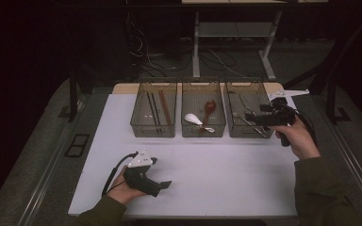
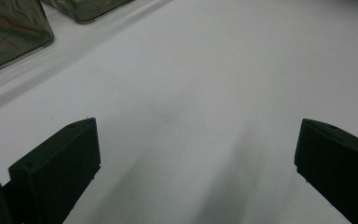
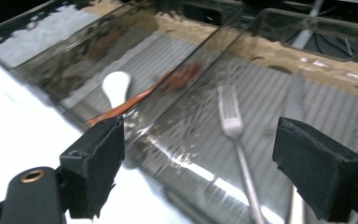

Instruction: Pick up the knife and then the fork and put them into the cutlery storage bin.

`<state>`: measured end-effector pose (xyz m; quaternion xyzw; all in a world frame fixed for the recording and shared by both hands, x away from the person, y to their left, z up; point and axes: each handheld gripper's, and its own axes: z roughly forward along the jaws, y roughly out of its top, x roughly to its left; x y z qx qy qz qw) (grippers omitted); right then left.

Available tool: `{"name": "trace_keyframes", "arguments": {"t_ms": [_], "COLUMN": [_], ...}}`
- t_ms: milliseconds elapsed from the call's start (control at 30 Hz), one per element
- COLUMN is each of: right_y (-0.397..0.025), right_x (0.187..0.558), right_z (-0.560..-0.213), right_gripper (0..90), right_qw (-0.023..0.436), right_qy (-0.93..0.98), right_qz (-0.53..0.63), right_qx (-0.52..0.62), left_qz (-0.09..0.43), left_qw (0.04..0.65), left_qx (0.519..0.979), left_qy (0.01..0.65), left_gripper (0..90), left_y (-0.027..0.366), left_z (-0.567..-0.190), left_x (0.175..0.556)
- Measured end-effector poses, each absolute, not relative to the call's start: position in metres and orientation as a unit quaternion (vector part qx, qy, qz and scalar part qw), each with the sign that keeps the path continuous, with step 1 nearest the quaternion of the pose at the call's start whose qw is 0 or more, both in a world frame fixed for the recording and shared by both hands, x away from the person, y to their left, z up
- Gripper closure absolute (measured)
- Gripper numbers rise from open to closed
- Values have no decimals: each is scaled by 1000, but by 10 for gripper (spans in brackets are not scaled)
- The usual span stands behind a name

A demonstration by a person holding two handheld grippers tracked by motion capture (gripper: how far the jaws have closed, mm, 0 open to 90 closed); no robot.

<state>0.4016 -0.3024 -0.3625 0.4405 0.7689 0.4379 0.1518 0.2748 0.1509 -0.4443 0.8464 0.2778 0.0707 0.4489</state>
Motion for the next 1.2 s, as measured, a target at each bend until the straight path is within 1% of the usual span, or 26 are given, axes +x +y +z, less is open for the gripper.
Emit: {"name": "trace_keyframes", "arguments": {"t_ms": [500, 600, 833, 1200], "right_y": [-288, -286, -279, -280], "right_x": [349, 341, 322, 299], "right_z": [-384, -387, -396, -415], "right_gripper": [164, 136, 137, 137], "right_qw": [146, 143, 150, 143], "right_qy": [792, 795, 799, 797], "right_qz": [454, 458, 461, 467], "right_qx": [382, 371, 357, 356], "left_qz": [72, 71, 71, 70], "left_qw": [453, 452, 454, 455], "left_qx": [843, 843, 841, 840], "left_qy": [282, 282, 286, 286], "left_gripper": [0, 0, 0, 0], "left_y": [152, 152, 152, 152], "left_z": [-443, -443, -443, -443], "left_x": [273, 273, 273, 273]}}
